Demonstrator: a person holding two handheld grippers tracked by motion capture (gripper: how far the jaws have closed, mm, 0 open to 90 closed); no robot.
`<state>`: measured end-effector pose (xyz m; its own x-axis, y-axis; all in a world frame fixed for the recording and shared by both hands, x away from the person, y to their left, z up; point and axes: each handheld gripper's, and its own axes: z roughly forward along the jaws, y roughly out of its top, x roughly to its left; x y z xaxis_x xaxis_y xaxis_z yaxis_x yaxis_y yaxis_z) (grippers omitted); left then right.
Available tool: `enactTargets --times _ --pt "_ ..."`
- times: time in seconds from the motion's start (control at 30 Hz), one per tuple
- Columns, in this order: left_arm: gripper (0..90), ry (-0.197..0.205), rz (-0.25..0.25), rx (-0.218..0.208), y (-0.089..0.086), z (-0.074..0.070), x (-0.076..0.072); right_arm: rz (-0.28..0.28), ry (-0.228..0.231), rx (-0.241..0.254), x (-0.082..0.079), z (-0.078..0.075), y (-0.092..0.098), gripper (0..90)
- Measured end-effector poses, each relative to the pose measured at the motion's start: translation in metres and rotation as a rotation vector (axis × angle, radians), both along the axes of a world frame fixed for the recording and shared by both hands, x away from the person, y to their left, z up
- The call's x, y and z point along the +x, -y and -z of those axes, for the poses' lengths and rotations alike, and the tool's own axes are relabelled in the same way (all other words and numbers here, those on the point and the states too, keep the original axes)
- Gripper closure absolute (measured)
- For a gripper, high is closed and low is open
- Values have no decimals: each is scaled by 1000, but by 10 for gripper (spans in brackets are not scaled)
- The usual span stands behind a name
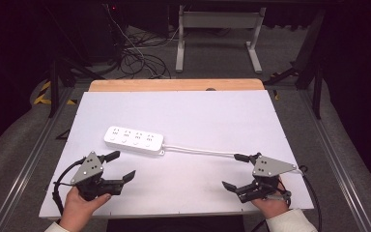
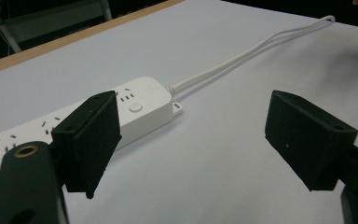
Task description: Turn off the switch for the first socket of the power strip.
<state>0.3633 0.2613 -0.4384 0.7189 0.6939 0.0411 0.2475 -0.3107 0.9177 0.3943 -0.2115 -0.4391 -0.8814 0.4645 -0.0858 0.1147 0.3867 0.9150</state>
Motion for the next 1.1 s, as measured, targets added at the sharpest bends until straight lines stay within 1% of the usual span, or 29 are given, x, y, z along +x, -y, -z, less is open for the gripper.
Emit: enactTargets --times 0.07,0.1,0.13,0.17,0.2,0.23,0.37,0.4,0.53,0.6,0.63,0.67,0.73,0.77,0.8,0.83,0.87,0.9,0.93,1.03,1.1 --pt "185 3 -1 -5 -1 4 -1 0 0 1 0 0 0 72" --pt "185 7 0 0 -1 7 -1 0 0 1 0 0 0 72" --pt "185 12 3 8 -1 9 -1 0 -1 2 0 0 0 72" --pt "185 5 7 17 0 11 -1 0 -1 2 0 0 0 72" --pt "185 -2 8 41 1 15 -1 1 -1 2 1 0 1 72" --pt "185 0 9 51 2 17 -2 -1 -1 2 0 0 1 72" --pt "193 5 8 69 3 22 -3 0 -2 4 1 0 1 72" --pt "195 1 8 71 4 25 -4 0 -3 2 1 0 1 72" --pt "202 -17 21 103 5 32 0 -3 -4 5 1 1 1 72" --pt "200 -29 24 88 4 32 2 -5 -6 4 1 1 1 72" --pt "199 -26 22 78 4 32 3 -5 -6 2 1 1 1 72" --pt "199 -26 11 72 3 31 4 -5 -6 1 2 1 1 72" --pt "199 -41 -3 57 3 30 3 -5 -7 1 2 1 1 72" --pt "198 -41 -3 57 3 30 3 -3 -8 -1 2 1 1 72" --pt "192 -49 -12 51 2 29 4 -2 -10 -3 2 2 1 72" --pt "183 -64 -19 35 2 29 4 -2 -14 -4 3 2 1 72" --pt "181 -55 -23 26 2 27 4 -2 -15 -5 3 2 1 72" --pt "183 -55 -23 26 2 27 4 -2 -15 -5 3 2 1 72" --pt "183 -46 -24 28 2 26 3 -2 -16 -3 3 2 1 72" --pt "185 -3 -27 47 2 24 0 0 -14 -5 3 1 1 72" --pt "185 6 -24 55 3 24 -1 -1 -14 -5 3 2 1 72"
